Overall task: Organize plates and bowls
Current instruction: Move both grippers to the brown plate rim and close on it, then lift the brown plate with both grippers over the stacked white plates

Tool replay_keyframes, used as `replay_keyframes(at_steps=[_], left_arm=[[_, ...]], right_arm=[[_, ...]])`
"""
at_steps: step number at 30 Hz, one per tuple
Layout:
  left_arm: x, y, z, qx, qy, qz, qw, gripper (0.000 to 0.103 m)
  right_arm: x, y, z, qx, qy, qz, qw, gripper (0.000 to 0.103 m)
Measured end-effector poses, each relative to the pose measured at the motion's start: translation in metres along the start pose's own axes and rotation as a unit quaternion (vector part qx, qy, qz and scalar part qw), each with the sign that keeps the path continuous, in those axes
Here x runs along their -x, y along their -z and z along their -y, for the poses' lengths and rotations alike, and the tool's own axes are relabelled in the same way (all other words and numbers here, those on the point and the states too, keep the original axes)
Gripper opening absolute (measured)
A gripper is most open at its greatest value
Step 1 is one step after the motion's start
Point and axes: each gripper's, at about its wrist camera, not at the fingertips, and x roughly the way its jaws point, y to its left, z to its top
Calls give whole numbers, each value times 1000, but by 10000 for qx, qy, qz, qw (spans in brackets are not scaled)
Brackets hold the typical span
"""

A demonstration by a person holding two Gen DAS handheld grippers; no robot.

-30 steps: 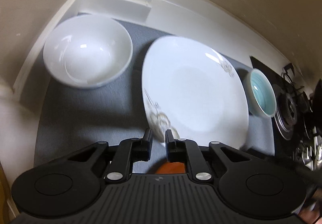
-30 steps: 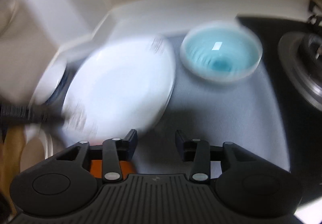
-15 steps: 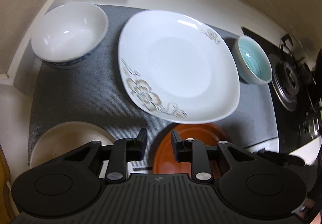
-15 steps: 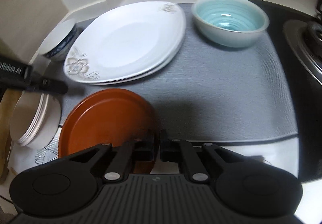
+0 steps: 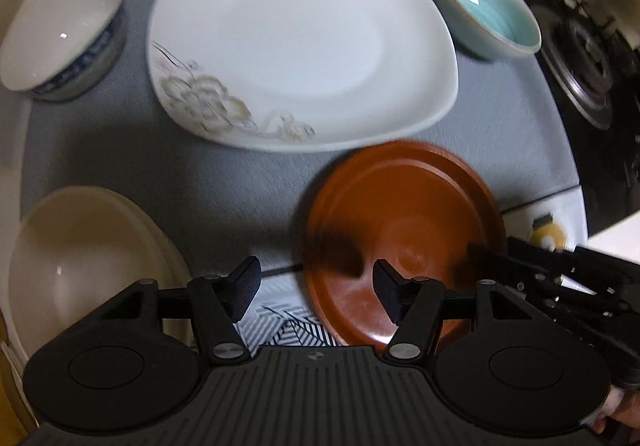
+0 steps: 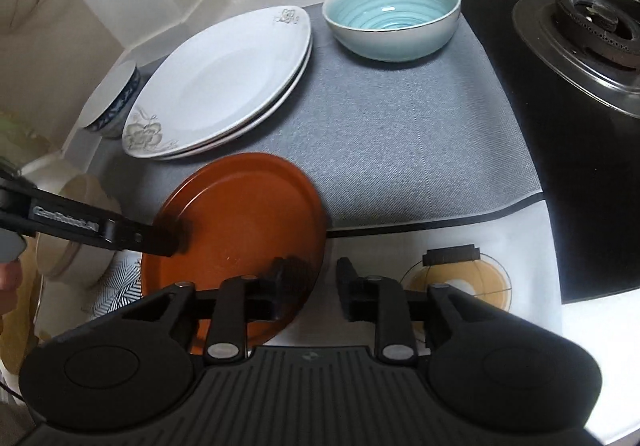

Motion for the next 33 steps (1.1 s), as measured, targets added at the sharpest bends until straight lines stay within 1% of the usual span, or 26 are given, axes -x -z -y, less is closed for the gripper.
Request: replay_keyframes(at_steps=[2, 4, 5, 6, 7, 8, 9, 10, 11, 13, 16, 19, 23, 27, 31, 33], left_arm=[[-2, 6, 7, -276, -34, 118, 9995, 63], [-5, 12, 12, -488, -301, 210, 9981, 50], [-6, 14, 15, -521, -367, 263, 9976, 50], [-6, 14, 16, -516, -374, 295, 9975, 45], [-6, 14, 17, -498, -327, 304, 9978, 36], [-5, 14, 18, -452, -269, 302, 9982, 30], [-4, 13, 18, -386, -229, 293, 9986, 21], [-4, 13, 18, -338, -192, 270, 9989, 18], [-4, 13, 20, -326, -230, 256, 9989, 18], [-3, 15, 19, -267, -317, 233, 9989, 18], [1, 18, 10, -23, -134, 96, 9999, 18], [6, 24, 9, 55, -4, 67, 10000, 18], [14, 26, 8, 117, 29, 52, 9999, 18], [28, 22, 7, 58, -3, 156, 9999, 18], [42, 23, 4, 24, -72, 270, 9996, 18], [49, 22, -1, 98, 27, 265, 9996, 18]], right_arm=[[1, 2, 0, -33, 14, 54, 10000, 32], [2, 3, 3, -165, -28, 112, 9998, 32], [2, 3, 2, -149, -24, 115, 9998, 32], [1, 3, 0, -77, -3, 106, 9999, 32], [1, 2, -2, -11, 18, 97, 10000, 32], [0, 1, -3, 17, 26, 90, 10000, 32], [1, 1, -2, 19, 17, 79, 10000, 32], [1, 1, -3, 18, -3, 46, 10000, 31], [1, 2, -4, 40, 21, 19, 10000, 30], [2, 4, -6, 94, 70, -64, 9999, 12], [5, 8, -5, 51, 2, -164, 9999, 12], [9, 11, -8, 123, 46, -203, 9997, 11], [13, 8, -11, 92, 48, -248, 9996, 12], [20, 1, -20, 202, 81, -215, 9995, 13], [28, -7, -23, -31, -81, -223, 9997, 13], [33, -10, -28, 22, -85, -251, 9996, 13]])
